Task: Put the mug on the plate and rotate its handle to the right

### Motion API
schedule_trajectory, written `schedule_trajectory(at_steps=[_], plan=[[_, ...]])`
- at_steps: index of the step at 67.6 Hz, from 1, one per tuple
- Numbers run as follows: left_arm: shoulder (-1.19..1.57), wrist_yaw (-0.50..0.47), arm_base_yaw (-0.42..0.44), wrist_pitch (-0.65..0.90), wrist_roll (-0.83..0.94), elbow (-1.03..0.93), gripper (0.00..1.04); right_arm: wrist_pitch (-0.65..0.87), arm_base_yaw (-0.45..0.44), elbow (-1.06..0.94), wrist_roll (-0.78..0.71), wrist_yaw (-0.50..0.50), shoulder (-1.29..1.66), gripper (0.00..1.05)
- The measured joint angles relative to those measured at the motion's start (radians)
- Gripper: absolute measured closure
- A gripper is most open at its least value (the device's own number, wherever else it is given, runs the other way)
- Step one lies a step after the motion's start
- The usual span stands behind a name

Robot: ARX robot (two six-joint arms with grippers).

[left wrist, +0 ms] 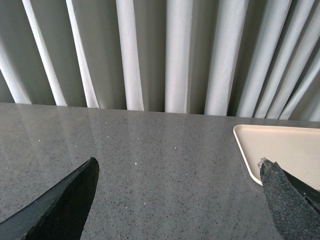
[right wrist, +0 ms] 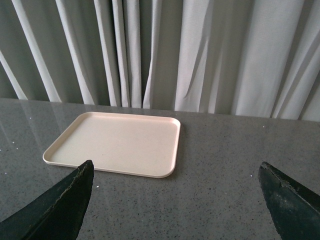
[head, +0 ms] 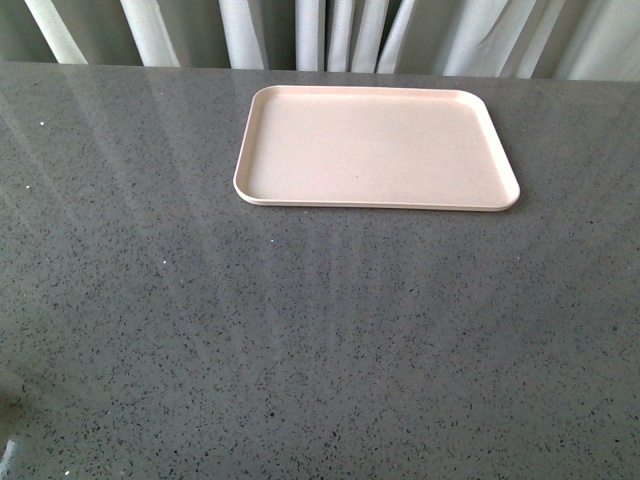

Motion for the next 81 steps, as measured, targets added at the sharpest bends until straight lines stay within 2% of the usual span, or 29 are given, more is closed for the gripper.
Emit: schedule_trajectory(at_steps=[76,78,79,81], plan=[[0.002,0.002,0.000,-0.002,-0.003,0.001,0.09,0.000,0.000,0.000,0.000,0.000,0.000,0.09],[0.033,0.031,0.002,-0.075,-0.034,0.027,0.09,0.000,0.000,0.000,0.000,0.000,0.000,0.09],[0.070,0.039,0.000,-0.160,-0.053,0.061,0.09,0.000,0.000,0.000,0.000,0.000,0.000,0.09],[0.149,0.026,-0.011,-0.271,-0.091,0.117,0.09,0.000,0.000,0.000,0.000,0.001,0.000,0.09]])
